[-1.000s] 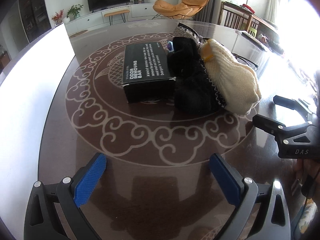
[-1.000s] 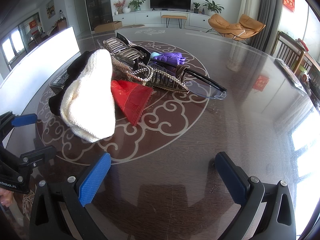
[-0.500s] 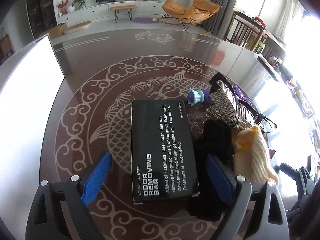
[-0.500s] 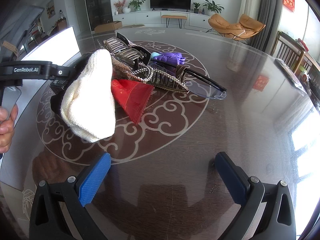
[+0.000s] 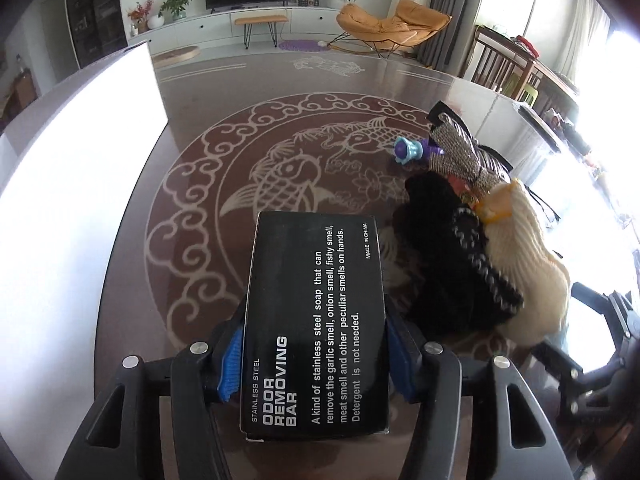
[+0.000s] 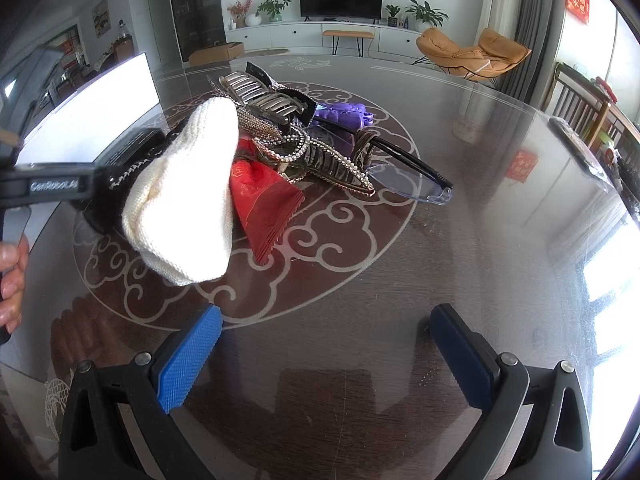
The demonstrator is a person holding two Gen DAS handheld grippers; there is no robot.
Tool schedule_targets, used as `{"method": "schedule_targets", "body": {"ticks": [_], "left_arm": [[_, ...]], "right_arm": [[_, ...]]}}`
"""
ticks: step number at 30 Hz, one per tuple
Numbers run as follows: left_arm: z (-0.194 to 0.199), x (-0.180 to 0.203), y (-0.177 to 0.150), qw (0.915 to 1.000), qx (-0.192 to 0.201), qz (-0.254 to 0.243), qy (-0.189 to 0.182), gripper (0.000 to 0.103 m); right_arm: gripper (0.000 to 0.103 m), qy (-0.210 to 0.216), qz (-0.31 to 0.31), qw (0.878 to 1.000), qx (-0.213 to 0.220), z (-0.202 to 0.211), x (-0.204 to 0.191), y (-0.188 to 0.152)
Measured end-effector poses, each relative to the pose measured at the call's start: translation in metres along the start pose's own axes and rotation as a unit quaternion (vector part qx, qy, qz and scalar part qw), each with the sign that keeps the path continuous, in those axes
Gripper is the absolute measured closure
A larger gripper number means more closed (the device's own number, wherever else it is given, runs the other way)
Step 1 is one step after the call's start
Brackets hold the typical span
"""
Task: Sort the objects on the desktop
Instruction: 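Grasp the black ODOR REMOVING BAR box with the left tool and lift, then carry the black box toward the bin with the left tool while the right tool grasps a black glove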
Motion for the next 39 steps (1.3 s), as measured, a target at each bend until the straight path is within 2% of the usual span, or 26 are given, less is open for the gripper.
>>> {"method": "schedule_targets", "body": {"ticks": [2,5,8,11,14,16,18,19,22,23,25,26,28,30,31,32,33,34,37,39], "left_arm": [[0.017,-0.005,-0.027,0.9999,0.006,0.011,-0.002,0.045],[0.031,-0.011,-0.052,0.9997,0.018,0.014,0.008,0.044],[0.036,-0.007,-0.059,0.9993,0.032,-0.005,0.021,0.044],[0.037,-0.007,-0.059,0.9984,0.045,-0.016,0.029,0.044],[0.035,-0.005,-0.055,0.9975,0.052,-0.023,0.042,0.044],[0.035,-0.006,-0.054,0.9977,0.053,-0.018,0.039,0.044],[0.036,-0.006,-0.055,0.9978,0.055,-0.016,0.035,0.044],[0.036,-0.006,-0.055,0.9977,0.055,-0.017,0.035,0.044],[0.037,-0.004,-0.056,0.9976,0.055,-0.019,0.038,0.044],[0.037,-0.004,-0.056,0.9976,0.055,-0.018,0.037,0.044],[0.037,-0.005,-0.056,0.9976,0.057,-0.016,0.035,0.044],[0.037,-0.005,-0.056,0.9977,0.057,-0.016,0.034,0.044],[0.038,-0.005,-0.056,0.9976,0.058,-0.016,0.034,0.044],[0.037,-0.005,-0.056,0.9976,0.057,-0.017,0.036,0.044],[0.038,-0.005,-0.057,0.9976,0.056,-0.018,0.035,0.043],[0.038,-0.004,-0.057,0.9978,0.056,-0.018,0.029,0.041],[0.038,-0.002,-0.058,0.9982,0.054,-0.019,0.016,0.031],[0.038,0.000,-0.059,0.9985,0.051,-0.021,0.003,0.022],[0.043,-0.001,-0.066,0.9985,0.048,-0.025,-0.006,0.020],[0.046,0.000,-0.071,0.9985,0.046,-0.030,-0.009,0.020]], "right_arm": [[0.000,0.000,0.000,1.000,0.000,0.000,0.000,0.000],[0.000,0.000,0.000,1.000,0.000,0.000,0.000,0.000],[0.000,0.000,0.003,1.000,0.000,0.000,-0.001,0.000],[0.001,0.020,0.018,0.999,-0.032,0.002,-0.005,0.002],[0.001,0.075,0.010,0.997,0.027,0.041,-0.024,0.024],[0.001,0.079,0.034,0.995,0.055,0.057,-0.046,0.042],[0.004,0.083,0.061,0.993,0.052,0.056,-0.071,0.050],[0.012,0.080,0.073,0.993,0.043,0.051,-0.081,0.051],[0.059,0.079,0.086,0.993,-0.007,0.020,-0.092,0.045],[0.061,0.086,0.073,0.994,-0.011,0.015,-0.088,0.044],[0.062,0.120,0.032,0.992,-0.007,0.015,-0.071,0.039],[0.062,0.151,0.002,0.988,-0.017,0.023,-0.066,0.030],[0.062,0.233,-0.074,0.968,-0.049,0.034,-0.053,0.006],[0.060,0.282,-0.139,0.945,-0.090,0.035,-0.037,-0.024],[0.049,0.289,-0.161,0.938,-0.102,0.033,-0.027,-0.036],[0.038,0.277,-0.176,0.939,-0.104,0.032,-0.013,-0.046],[0.035,0.268,-0.179,0.943,-0.089,0.035,-0.002,-0.049],[0.027,0.240,-0.167,0.953,-0.084,0.037,0.008,-0.053],[0.026,0.186,-0.109,0.974,-0.062,0.051,0.020,-0.055],[0.026,0.139,-0.026,0.989,-0.042,0.062,0.016,-0.056]]}}
Point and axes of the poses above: each gripper's, at about its wrist camera, not at the fingertips, and z roughly against the way its jaws point, x to its right, y to its top, the point moved 9 cm from there along -z, roughly the way its jaws point, and after that the axes turned 8 degrees about -y, right-handed, at the moved point
